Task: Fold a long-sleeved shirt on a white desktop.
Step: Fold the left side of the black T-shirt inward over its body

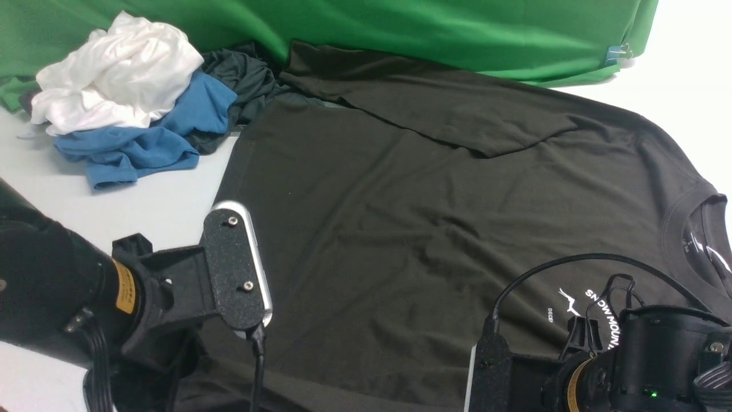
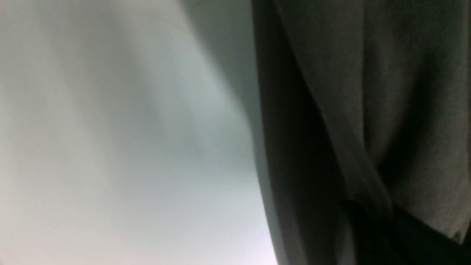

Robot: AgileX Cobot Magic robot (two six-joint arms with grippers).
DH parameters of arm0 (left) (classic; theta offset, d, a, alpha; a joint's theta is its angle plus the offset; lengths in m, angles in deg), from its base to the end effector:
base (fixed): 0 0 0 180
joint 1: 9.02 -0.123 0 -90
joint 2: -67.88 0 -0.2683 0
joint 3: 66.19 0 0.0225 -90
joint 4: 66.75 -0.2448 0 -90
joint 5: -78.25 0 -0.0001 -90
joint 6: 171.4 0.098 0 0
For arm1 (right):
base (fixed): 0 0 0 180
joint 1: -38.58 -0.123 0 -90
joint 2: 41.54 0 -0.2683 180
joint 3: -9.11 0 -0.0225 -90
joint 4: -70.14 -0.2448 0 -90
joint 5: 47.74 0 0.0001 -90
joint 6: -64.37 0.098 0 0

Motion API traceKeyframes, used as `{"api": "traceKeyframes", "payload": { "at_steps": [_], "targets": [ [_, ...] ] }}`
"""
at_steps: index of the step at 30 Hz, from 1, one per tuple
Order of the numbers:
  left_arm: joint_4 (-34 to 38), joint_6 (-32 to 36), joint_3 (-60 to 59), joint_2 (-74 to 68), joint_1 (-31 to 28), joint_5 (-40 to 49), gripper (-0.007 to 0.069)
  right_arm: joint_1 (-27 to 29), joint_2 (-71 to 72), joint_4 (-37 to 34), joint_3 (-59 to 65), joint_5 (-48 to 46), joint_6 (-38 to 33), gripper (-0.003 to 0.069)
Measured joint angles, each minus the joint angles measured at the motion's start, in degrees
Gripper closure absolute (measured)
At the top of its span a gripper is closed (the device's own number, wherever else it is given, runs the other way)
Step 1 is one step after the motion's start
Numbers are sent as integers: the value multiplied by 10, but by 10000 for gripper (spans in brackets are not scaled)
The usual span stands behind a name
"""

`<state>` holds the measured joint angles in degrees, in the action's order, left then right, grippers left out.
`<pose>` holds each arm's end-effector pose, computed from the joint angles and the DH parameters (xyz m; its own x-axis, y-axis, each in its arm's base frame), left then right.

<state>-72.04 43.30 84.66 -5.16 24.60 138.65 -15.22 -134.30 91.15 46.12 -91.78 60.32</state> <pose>0.1668 -0.1015 0.2567 -0.3091 0.9312 -0.1930 0.9044 0.3506 0.2433 0.1549 0.1702 0.1577 -0.2975 -0.9533 -0.0515 -0.9121 0.2997 -0.2799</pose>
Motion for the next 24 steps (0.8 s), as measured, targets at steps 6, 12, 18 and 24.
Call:
{"api": "traceKeyframes", "payload": {
  "at_steps": [6,12,18,24],
  "targets": [
    [-51,-59,1,-1,0,-66,584,0,0,2,-24,-22,17,624],
    [-52,-66,43,-40,0,-96,584,26,0,1,-74,-34,18,625],
    [-31,-57,96,-100,-40,-103,584,81,0,1,-94,-23,13,625],
    [30,9,168,-180,-120,-104,584,138,-1,-3,-97,38,8,625]
  ]
}}
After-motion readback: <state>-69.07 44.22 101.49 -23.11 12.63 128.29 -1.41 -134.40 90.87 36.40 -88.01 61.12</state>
